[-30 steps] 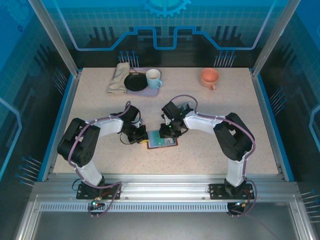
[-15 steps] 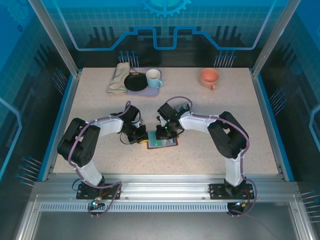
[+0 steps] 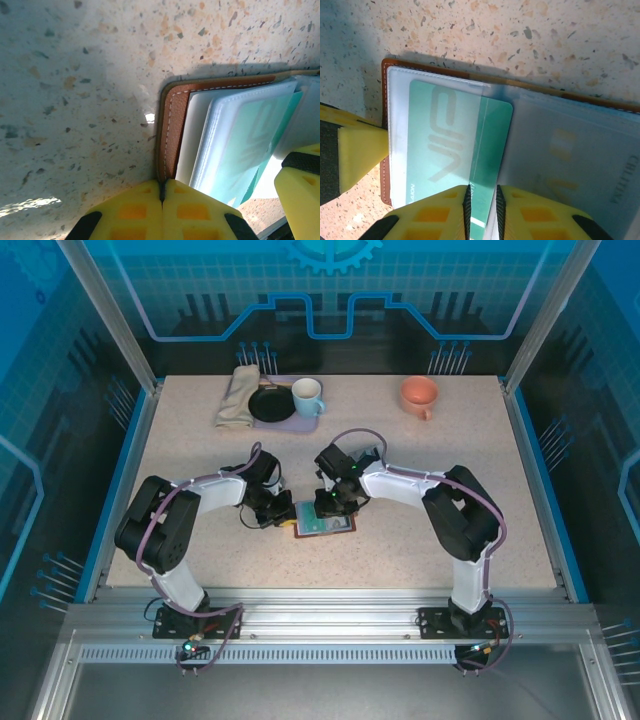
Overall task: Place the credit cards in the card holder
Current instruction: Insert the credit card into the card slot.
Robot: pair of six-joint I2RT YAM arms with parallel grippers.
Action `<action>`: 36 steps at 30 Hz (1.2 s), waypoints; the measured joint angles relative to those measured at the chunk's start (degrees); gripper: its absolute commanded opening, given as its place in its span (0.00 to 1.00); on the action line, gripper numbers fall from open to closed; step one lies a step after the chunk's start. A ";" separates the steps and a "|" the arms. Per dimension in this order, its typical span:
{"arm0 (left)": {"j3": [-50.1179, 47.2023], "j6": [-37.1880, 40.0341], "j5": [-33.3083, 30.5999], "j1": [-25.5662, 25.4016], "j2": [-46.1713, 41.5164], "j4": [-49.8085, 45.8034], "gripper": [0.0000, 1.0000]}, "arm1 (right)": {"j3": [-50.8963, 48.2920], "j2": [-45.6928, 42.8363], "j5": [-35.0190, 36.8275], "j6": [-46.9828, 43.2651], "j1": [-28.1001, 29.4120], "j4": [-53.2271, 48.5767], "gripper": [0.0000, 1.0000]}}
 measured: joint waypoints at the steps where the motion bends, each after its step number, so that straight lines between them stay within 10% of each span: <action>1: 0.00 0.00 0.00 0.00 0.00 0.00 0.00 | 0.37 0.31 -0.02 0.02 0.00 -0.17 0.23; 21: 0.37 0.00 -0.07 0.00 0.11 -0.66 0.00 | 3.32 3.78 -3.28 0.24 1.25 0.63 0.23; 36: 3.58 0.02 -6.08 -0.17 -6.10 -6.62 0.41 | 8.79 -12.66 11.02 -12.22 -9.29 -10.38 0.37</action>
